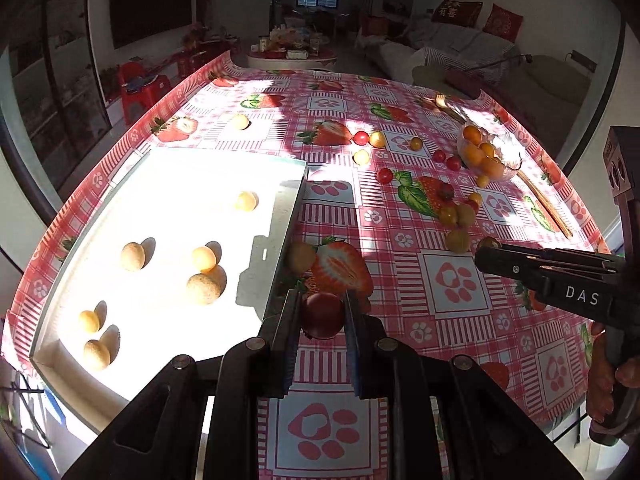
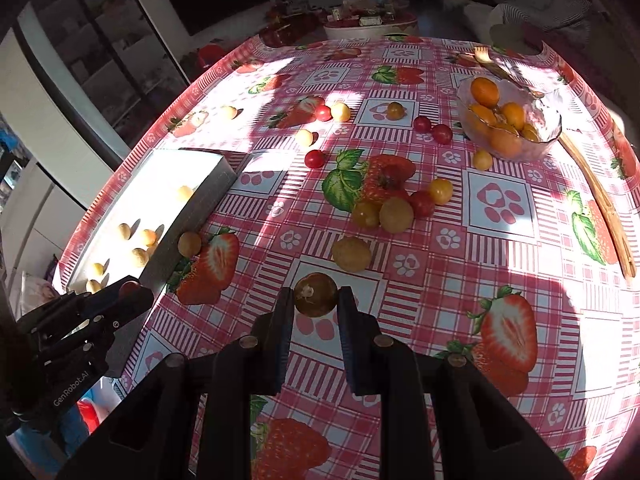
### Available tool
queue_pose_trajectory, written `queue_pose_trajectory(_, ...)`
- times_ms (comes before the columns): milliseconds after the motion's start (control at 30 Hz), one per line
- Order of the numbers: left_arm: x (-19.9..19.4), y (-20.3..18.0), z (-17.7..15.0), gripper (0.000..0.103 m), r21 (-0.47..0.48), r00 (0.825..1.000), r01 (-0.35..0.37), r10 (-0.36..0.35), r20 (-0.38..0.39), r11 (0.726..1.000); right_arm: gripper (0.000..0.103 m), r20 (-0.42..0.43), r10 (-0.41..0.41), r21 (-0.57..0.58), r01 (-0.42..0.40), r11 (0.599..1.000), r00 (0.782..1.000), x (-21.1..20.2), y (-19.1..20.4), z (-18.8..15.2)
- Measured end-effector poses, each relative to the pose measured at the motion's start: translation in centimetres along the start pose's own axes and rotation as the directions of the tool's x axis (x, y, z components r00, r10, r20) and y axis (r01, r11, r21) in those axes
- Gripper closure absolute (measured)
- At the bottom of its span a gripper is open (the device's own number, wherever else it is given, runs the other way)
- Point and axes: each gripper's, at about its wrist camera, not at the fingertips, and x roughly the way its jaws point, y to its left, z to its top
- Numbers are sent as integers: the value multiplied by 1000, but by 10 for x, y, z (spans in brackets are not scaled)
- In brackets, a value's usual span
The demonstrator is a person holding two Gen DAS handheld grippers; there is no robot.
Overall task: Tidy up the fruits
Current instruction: 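Carry both held fruits over the white tray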
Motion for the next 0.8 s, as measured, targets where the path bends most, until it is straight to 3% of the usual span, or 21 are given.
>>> queue_pose_trajectory(533,-15,84,38,81,-33,987,-142,144,72,989,79,-28,83,-160,-86,983,996,29,94,54)
queue_pose_trajectory(800,9,119,64,81,-60,981,-188,191,44,980,79,-51,143,-187,-150,971,988,61,136,93)
